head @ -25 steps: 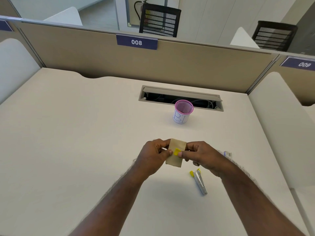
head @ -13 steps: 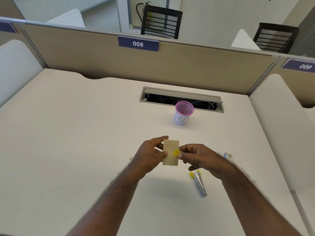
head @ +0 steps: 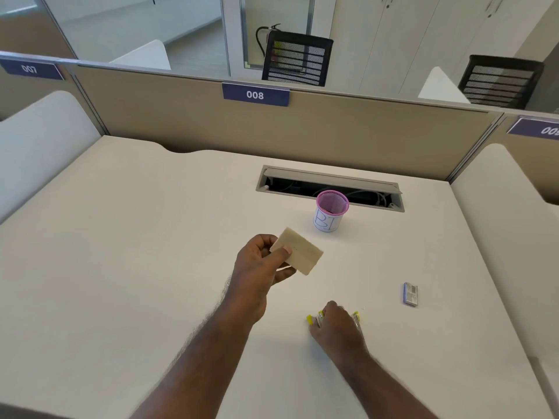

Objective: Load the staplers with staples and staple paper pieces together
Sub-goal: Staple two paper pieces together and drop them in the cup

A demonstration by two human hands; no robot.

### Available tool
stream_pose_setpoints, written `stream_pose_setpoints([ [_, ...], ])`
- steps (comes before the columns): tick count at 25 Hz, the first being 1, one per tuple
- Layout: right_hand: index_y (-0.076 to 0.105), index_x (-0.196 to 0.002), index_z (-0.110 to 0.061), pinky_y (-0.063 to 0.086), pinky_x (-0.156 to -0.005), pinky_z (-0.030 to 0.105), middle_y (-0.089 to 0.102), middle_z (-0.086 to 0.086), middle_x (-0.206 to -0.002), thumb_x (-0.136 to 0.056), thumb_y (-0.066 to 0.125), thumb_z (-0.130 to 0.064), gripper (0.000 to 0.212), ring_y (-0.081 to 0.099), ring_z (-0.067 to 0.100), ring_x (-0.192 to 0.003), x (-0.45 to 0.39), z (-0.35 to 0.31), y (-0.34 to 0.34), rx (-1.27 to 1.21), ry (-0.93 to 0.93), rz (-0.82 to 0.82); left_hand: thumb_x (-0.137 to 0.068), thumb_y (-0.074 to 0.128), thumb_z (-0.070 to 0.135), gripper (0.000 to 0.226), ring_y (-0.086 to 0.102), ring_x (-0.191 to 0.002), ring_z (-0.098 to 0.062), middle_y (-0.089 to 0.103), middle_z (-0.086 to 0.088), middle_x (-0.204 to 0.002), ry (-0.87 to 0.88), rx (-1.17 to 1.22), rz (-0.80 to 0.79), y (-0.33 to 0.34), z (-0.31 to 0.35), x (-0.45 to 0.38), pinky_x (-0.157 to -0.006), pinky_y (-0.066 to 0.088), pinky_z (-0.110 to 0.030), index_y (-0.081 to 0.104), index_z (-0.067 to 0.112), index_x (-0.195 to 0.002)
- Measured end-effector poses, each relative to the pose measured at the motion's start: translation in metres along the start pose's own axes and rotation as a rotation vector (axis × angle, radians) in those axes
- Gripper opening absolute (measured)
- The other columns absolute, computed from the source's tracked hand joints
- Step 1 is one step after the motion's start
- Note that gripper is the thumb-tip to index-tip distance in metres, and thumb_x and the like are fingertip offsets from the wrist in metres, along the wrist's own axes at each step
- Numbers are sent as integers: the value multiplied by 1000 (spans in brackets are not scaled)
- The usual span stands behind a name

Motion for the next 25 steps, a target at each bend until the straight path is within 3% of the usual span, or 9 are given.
stream_pose_setpoints([
  [5,47,-121,-14,47,-83,29,56,3,-121,-87,58,-55,54,61,22,-111,8,-5,-12,-13,12,-83,-90,61,0,15,71,-83,-18,75,-1,-87,39,162,-12,12,8,19,-69,59,-26,62,7,-104],
  [6,48,-123,-17,45,-81,29,57,1,-120,-86,59,-58,56,61,22,-110,10,-7,-30,-158,15,-69,-91,61,0,18,72,-84,-17,76,-1,-90,52,183,-14,15,10,22,-69,59,-26,63,8,-107],
  [9,64,-112,-22,55,-69,35,67,9,-108,-75,63,-68,58,66,18,-86,22,-26,-107,-1066,-78,-130,-92,59,0,15,73,-81,-17,76,-1,-90,82,209,-13,26,16,33,-69,59,-26,67,8,-102],
  [11,73,-108,-23,57,-67,29,73,7,-108,-78,63,-65,52,70,16,-89,34,-35,-160,-1316,-288,-135,-94,57,3,13,72,-77,-18,76,-2,-88,102,191,-17,37,20,40,-68,59,-26,68,8,-99],
  [14,80,-96,-28,59,-70,26,78,0,-98,-87,70,-32,13,73,12,-86,54,-37,-211,-1343,-412,-8,-95,57,10,13,73,-81,-19,76,-6,-90,148,121,-56,54,27,48,-68,58,-26,69,9,-100],
  [16,81,-84,-26,59,-69,25,79,0,-87,-87,71,-17,14,73,12,-79,60,-31,-222,-1366,-388,53,-95,58,14,14,73,-82,-20,76,-8,-91,169,85,-84,63,32,53,-67,58,-25,70,9,-100],
  [19,82,-80,-25,60,-68,26,78,0,-81,-85,73,-18,13,75,16,-77,67,-23,-238,-1383,-365,152,-93,63,13,18,70,-92,-15,74,-3,-99,282,-46,-6,75,44,59,-75,58,-25,69,15,-109],
  [22,79,-89,-30,60,-69,23,78,-11,-77,-86,75,-18,13,74,9,-73,82,-19,-261,-1210,-424,459,-89,67,16,32,57,-117,-1,63,13,-120,685,-412,217,84,66,79,-94,47,-16,63,25,-120],
  [25,73,-102,-33,55,-72,10,74,-23,-89,-88,73,-18,21,71,-1,-86,106,-31,-277,-954,-605,646,-91,59,29,36,52,-126,1,62,15,-130,721,-307,-18,105,70,90,-95,42,-8,63,23,-126],
])
Point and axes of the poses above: each hand's wrist, its own x-axis away from the middle knuckle, its own y-axis out of the palm, z = x × y, the point moved 5 cm from there along -x, towards the middle knuckle
